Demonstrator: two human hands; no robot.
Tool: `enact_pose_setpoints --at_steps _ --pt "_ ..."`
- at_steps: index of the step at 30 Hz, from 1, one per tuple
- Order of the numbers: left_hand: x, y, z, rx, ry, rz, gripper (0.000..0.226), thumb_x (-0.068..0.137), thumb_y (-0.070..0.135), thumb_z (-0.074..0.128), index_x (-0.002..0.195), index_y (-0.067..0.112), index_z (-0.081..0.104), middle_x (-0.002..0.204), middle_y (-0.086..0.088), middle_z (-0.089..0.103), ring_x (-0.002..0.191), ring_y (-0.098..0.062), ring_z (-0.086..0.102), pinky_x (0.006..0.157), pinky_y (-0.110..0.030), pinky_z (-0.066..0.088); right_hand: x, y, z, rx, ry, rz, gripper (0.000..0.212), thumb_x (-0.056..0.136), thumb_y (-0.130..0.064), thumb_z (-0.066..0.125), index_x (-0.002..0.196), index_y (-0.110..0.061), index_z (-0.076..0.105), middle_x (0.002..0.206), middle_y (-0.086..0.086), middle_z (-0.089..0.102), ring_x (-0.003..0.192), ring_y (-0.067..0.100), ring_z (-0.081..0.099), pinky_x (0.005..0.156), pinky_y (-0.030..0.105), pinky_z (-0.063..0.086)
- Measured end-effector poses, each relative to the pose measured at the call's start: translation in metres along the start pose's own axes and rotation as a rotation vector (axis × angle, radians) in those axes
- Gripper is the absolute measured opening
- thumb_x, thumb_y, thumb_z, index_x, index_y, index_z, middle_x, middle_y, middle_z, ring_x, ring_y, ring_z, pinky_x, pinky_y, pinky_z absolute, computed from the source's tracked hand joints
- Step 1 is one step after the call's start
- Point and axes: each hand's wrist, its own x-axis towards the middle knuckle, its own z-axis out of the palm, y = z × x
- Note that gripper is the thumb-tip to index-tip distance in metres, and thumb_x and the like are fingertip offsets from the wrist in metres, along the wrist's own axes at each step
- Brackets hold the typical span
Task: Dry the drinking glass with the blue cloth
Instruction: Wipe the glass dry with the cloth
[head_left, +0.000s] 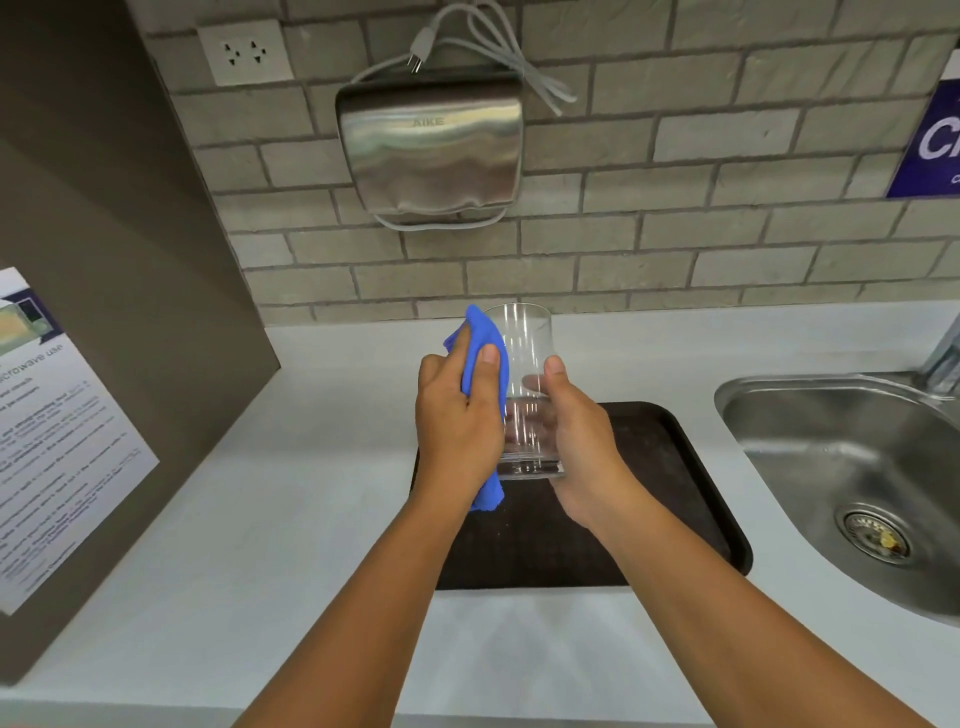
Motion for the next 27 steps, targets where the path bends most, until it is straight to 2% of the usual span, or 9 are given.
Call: enact_pose_setpoints --at_steps 2,4,6,8,10,13,18,23,27 --pt "-0.004 -0.001 0.003 0.039 0.014 0.087 0.044 0.098 0.039 0.046 0.140 0.026 0.048 0.088 0.008 0.041 0.072 0.010 0.054 0.058 -0.004 0.044 -0.003 -0.003 0.002 -0.063 -0.062 0.009 0.078 0.064 -0.082 0.064 0.113 -0.021 0.068 0.117 0.003 0.073 0.107 0.022 0.069 0.104 0.051 0.049" --pt "-0.007 -0.002 0.005 0.069 0.017 0.148 0.049 0.097 0.039 0.047 0.144 0.026 0.043 0.088 0.012 0.039 0.075 0.004 0.055 0.063 -0.006 0.047 -0.005 -0.002 0.003 -0.060 -0.098 -0.021 0.081 0.047 -0.083 0.076 0.099 -0.020 0.068 0.104 0.003 0.075 0.092 0.020 0.072 0.095 0.046 0.055" --pt "-0.008 0.001 0.006 0.053 0.006 0.149 0.049 0.096 0.041 0.048 0.143 0.029 0.045 0.087 0.012 0.039 0.073 -0.003 0.056 0.064 -0.009 0.048 -0.006 -0.002 0.001 0.019 -0.113 -0.027 0.079 0.043 -0.073 0.082 0.095 -0.016 0.070 0.098 0.007 0.076 0.087 0.024 0.073 0.087 0.044 0.058" --pt "-0.006 0.003 0.005 0.030 -0.010 0.129 0.046 0.095 0.044 0.049 0.139 0.032 0.050 0.086 0.011 0.042 0.072 -0.005 0.056 0.061 -0.008 0.046 -0.007 -0.004 0.000 0.087 -0.137 -0.003 0.088 0.046 -0.066 0.083 0.108 -0.005 0.070 0.099 0.011 0.075 0.089 0.028 0.071 0.082 0.043 0.058" --pt "0.002 0.002 0.004 -0.032 -0.007 0.013 0.032 0.095 0.047 0.049 0.120 0.034 0.063 0.084 0.009 0.051 0.070 -0.006 0.059 0.054 -0.010 0.047 -0.008 -0.004 -0.002 0.156 -0.190 0.041 0.093 0.051 -0.061 0.081 0.120 0.000 0.065 0.096 0.016 0.070 0.082 0.029 0.070 0.074 0.040 0.058" --pt "0.014 -0.004 0.000 -0.235 -0.009 -0.325 0.030 0.096 0.047 0.049 0.081 0.027 0.067 0.076 0.001 0.069 0.069 -0.017 0.068 0.056 -0.031 0.058 -0.008 -0.005 -0.006 0.254 -0.291 0.065 0.069 0.062 -0.056 0.076 0.110 -0.007 0.067 0.081 0.009 0.068 0.066 0.021 0.067 0.063 0.035 0.057" --pt "0.006 -0.029 0.002 -0.442 -0.166 -0.644 0.034 0.092 0.045 0.060 0.096 0.015 0.074 0.070 -0.003 0.077 0.061 -0.018 0.074 0.046 -0.023 0.054 -0.005 -0.007 -0.005 0.257 -0.402 0.073 0.042 0.075 -0.050 0.067 0.092 -0.013 0.078 0.074 0.004 0.070 0.061 0.015 0.069 0.061 0.030 0.056" --pt "0.006 -0.046 -0.001 -0.737 -0.194 -0.701 0.054 0.087 0.050 0.061 0.123 0.010 0.064 0.110 -0.018 0.072 0.101 -0.035 0.069 0.089 -0.050 0.054 0.002 0.006 -0.009 0.254 -0.346 0.078 0.047 0.075 -0.051 0.067 0.102 -0.012 0.073 0.083 0.006 0.070 0.069 0.018 0.070 0.069 0.033 0.057" --pt "0.005 -0.052 -0.005 -0.871 -0.167 -0.767 0.054 0.088 0.051 0.058 0.121 0.008 0.063 0.099 -0.018 0.076 0.089 -0.035 0.073 0.066 -0.044 0.060 0.009 0.015 -0.014 0.327 -0.339 0.095 0.042 0.076 -0.050 0.065 0.097 -0.014 0.070 0.077 0.004 0.067 0.060 0.014 0.068 0.058 0.029 0.055"
